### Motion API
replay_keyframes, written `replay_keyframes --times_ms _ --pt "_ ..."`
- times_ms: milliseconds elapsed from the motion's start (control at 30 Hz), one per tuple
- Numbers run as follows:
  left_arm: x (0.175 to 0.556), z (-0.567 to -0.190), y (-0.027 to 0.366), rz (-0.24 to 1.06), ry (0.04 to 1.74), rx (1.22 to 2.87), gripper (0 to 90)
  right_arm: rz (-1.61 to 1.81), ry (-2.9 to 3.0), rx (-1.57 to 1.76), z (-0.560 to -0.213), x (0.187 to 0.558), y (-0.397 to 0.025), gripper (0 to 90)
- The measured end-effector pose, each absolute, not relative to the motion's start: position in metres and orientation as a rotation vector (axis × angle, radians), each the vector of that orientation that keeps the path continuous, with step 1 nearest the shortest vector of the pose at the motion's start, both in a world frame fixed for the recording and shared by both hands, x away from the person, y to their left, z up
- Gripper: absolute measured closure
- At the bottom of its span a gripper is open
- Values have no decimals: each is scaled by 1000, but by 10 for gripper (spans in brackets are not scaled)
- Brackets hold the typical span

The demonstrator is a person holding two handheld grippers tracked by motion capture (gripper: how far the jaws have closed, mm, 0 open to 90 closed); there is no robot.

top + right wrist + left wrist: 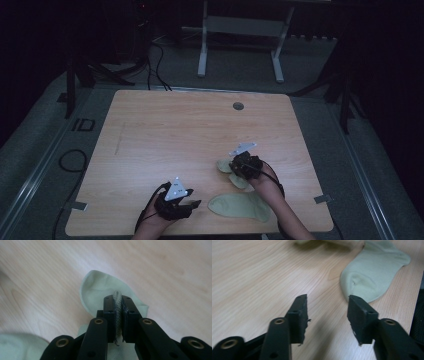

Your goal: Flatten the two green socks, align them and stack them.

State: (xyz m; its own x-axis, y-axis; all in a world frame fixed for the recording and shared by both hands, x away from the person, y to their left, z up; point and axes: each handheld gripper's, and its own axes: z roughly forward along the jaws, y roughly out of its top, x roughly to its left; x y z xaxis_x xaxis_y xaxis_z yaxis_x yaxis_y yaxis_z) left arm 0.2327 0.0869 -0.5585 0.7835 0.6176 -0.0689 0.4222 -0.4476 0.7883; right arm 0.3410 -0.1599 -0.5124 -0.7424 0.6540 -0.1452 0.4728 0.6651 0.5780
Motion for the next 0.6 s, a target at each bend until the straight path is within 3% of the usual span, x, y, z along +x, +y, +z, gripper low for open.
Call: replay_keyframes --times_ms 200,267,367,500,600 --pt "247 -551 64 306 742 2131 575 726 2581 939 -533 337 -167 800" --pt "253 -547 58 319 735 2133 575 747 2621 965 -537 339 -168 644" --pt "262 -540 49 350 725 2130 575 743 2600 965 -537 335 -170 541" --pt "277 -531 37 399 712 2129 635 769 2581 944 -532 322 -172 546" --pt "287 -525 22 454 690 2138 726 797 2571 930 -528 312 -172 622"
